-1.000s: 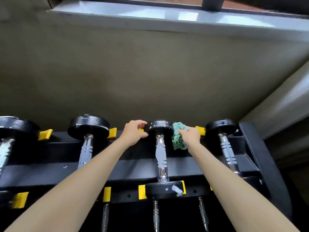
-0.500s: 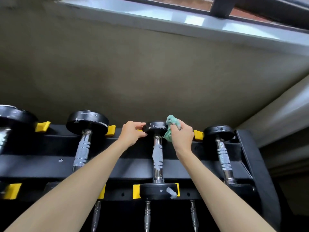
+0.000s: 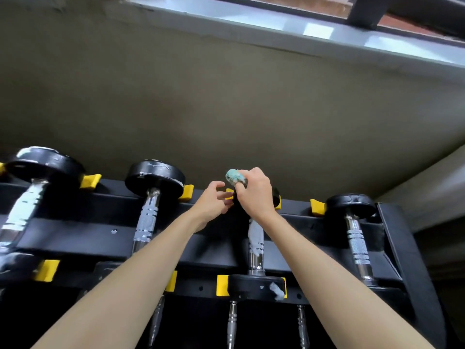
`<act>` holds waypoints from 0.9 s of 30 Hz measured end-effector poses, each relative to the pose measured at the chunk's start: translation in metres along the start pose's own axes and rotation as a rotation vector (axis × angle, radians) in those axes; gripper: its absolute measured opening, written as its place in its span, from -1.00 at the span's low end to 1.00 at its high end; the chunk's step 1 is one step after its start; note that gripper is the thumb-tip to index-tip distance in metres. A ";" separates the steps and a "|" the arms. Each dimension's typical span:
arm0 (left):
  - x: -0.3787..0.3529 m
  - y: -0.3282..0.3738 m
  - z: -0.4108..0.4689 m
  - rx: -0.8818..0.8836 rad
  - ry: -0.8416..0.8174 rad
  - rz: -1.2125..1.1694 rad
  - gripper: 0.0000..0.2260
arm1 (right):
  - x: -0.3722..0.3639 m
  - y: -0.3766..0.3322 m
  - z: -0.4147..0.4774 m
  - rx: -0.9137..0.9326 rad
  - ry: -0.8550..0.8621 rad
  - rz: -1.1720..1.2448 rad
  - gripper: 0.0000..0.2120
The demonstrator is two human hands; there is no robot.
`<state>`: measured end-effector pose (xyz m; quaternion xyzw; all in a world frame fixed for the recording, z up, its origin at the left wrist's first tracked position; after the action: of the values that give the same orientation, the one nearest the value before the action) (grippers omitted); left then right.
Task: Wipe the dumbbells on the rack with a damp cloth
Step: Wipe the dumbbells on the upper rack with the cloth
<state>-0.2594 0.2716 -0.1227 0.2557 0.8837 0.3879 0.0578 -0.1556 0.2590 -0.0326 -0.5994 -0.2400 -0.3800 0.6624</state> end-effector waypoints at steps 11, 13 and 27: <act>0.024 -0.026 0.006 0.117 0.146 0.065 -0.50 | -0.024 -0.019 0.000 0.168 -0.221 -0.202 -0.87; 0.027 -0.030 0.006 0.133 0.154 0.051 -0.52 | -0.041 -0.024 -0.006 0.195 -0.318 -0.240 -0.91; 0.067 -0.008 -0.036 0.060 0.254 -0.155 -0.74 | -0.037 -0.002 -0.030 -0.286 -0.318 0.712 -0.78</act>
<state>-0.3315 0.2765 -0.0974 0.1369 0.9122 0.3848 -0.0324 -0.1831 0.2378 -0.0652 -0.7821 -0.0618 -0.0596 0.6172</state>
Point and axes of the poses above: each hand's wrist, its own z-axis towards the middle knuckle, its own x-axis out of the back of the hand, y = z × x, the point moved 10 cm from there along z, towards the middle knuckle, and after that the axes turned 13 degrees about x, right-handed, at the moved point
